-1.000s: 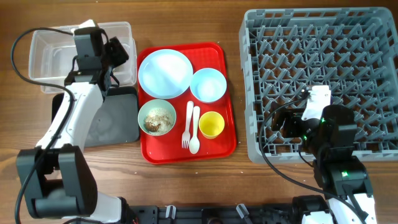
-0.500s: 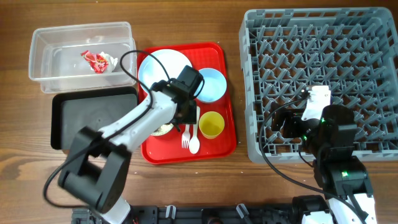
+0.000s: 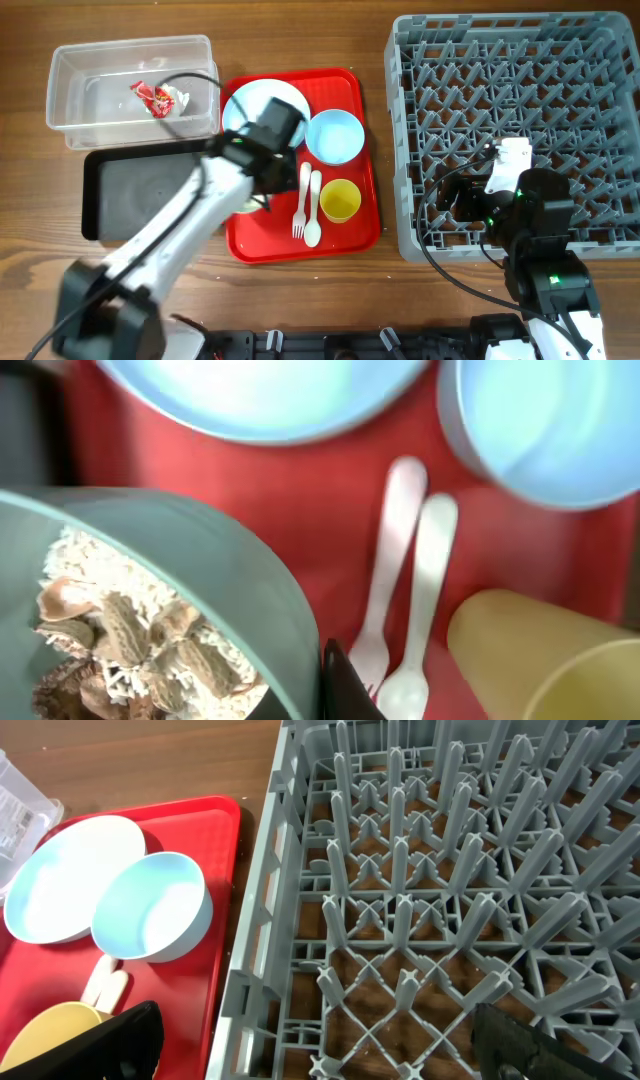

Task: Sort waste into correct bins and load items into the dishwasher rack
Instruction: 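Grasp the green bowl with the left gripper and dump scraps onto the black tray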

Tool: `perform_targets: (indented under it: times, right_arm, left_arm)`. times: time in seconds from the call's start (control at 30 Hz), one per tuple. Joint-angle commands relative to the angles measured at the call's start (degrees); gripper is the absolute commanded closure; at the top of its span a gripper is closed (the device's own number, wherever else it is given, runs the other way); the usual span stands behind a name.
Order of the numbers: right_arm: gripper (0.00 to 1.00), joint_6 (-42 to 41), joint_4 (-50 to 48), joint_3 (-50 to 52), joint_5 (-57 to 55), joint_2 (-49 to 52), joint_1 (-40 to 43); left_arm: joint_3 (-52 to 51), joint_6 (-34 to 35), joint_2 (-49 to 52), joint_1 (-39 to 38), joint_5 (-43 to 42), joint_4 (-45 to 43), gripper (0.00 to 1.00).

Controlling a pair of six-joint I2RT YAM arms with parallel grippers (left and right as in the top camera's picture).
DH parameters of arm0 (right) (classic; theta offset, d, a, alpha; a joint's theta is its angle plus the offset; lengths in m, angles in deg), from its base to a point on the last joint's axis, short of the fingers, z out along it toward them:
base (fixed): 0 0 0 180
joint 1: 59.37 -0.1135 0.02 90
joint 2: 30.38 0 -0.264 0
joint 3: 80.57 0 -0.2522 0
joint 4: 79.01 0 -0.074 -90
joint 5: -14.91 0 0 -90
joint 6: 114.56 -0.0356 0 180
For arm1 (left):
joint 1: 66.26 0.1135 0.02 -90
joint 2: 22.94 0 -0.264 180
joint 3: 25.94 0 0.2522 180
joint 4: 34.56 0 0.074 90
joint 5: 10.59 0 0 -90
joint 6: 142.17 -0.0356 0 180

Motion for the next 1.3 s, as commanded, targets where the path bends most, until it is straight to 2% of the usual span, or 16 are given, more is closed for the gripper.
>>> perform_targets:
  times: [0.0, 0.07, 0.2, 0.33, 0.43, 0.47, 0.53, 0.63, 0.77, 0.87, 1.1, 1.17, 1.27]
  right_arm:
    - [0.00, -0.72, -0.15, -1.33, 0.92, -0.11, 0.24]
    - [0.00, -0.70, -0.13, -1.33, 0.92, -0.11, 0.24]
    - [0.00, -0.66, -0.13, -1.33, 0.92, -0.11, 0.24]
    - [0.00, -0.66, -0.13, -1.33, 0.92, -0.11, 0.24]
    - [0.00, -0.63, -0.13, -1.33, 0.92, -0.11, 0.24]
    - [0.00, -0.63, -0.13, -1.33, 0.92, -0.11, 0.24]
    - [0.00, -0.66, -0.13, -1.33, 0.92, -0.11, 0.24]
    - [0.00, -0.68, -0.11, -1.33, 0.92, -0.11, 0.24]
    - [0.00, -0.66, -0.04, -1.33, 0.92, -0.11, 0.24]
    - [0.00, -0.68, -0.02, -1.33, 0.92, -0.11, 0.24]
    - [0.00, -0.63, 0.04, -1.33, 0.92, -0.11, 0.24]
    - [0.00, -0.66, 0.02, -1.33, 0.92, -0.11, 0.24]
    - [0.00, -0.61, 0.00, -1.33, 0.90, -0.11, 0.24]
  left_arm:
    - [1.22, -6.60, -6.54, 10.29, -8.90, 1.11, 0.96]
    - [1.20, -13.00, -7.04, 18.40, -20.13, 1.22, 0.96]
    - [-1.95, -28.55, -4.17, 39.15, -49.90, 1.18, 0.96]
    - [-6.10, -36.11, 1.46, 51.65, -65.59, 1.20, 0.96]
    - [-6.84, -36.39, 8.35, 57.22, -74.38, 1.81, 0.96]
    - [-6.84, -36.37, 12.13, 58.93, -82.27, 3.21, 0.96]
    - [-6.84, -35.47, 14.67, 59.82, -88.28, 4.55, 0.96]
    - [-6.84, -29.92, 15.37, 60.24, -90.40, 5.62, 0.96]
    - [-6.84, -28.87, 15.37, 60.67, -94.62, 6.12, 0.96]
    - [-6.84, -26.53, 15.37, 61.24, -94.62, 6.34, 0.96]
    - [-6.84, -26.49, 15.34, 61.75, -94.62, 6.71, 0.96]
    - [-6.84, -28.76, 14.84, 61.33, -93.96, 6.71, 0.96]
    - [-5.95, -30.32, 10.64, 57.81, -82.99, 5.53, 0.96]
